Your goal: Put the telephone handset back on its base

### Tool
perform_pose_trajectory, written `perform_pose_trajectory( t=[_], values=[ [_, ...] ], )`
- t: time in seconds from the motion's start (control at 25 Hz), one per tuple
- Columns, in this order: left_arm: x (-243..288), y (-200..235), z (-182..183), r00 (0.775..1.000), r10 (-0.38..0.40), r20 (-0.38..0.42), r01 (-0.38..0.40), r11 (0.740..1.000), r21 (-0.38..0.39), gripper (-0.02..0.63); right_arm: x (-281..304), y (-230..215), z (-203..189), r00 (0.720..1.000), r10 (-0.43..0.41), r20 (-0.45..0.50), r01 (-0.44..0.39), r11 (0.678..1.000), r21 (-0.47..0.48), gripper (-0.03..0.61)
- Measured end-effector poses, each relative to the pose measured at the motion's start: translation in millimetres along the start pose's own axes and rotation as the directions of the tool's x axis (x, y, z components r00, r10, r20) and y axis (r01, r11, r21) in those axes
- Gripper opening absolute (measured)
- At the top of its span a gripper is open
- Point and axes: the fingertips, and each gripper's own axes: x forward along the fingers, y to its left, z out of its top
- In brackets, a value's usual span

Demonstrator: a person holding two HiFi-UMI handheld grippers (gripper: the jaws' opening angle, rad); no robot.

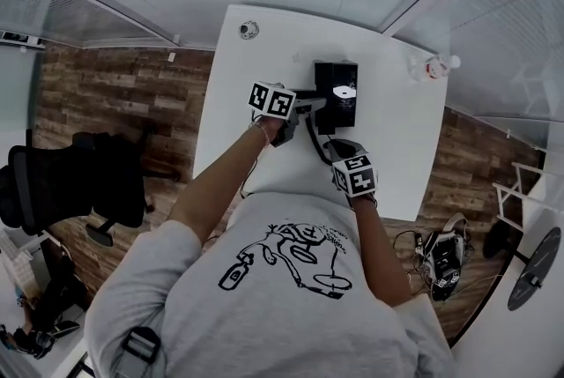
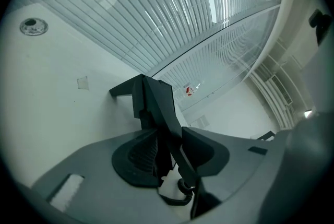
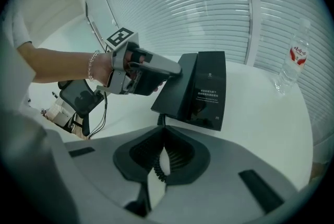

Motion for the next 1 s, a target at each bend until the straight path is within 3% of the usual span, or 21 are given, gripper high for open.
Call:
perform_pose_trajectory(
  t=[0.48, 1.0],
  values=[
    [-0.1, 19.2, -2.4, 0.976, 0.214, -0.041, -0.209, 0.973, 0.102, 0.181, 30.5, -7.7, -10.1, 0.998, 0.045, -0.036, -0.041, 0.993, 0.108, 0.006],
    [5.3, 26.7, -0.3, 0.960, 0.276, -0.051, -0.269, 0.956, 0.121, 0.179, 45.6, -21.4, -13.2, 0.997, 0.057, -0.042, -0.048, 0.980, 0.193, 0.006]
  ],
)
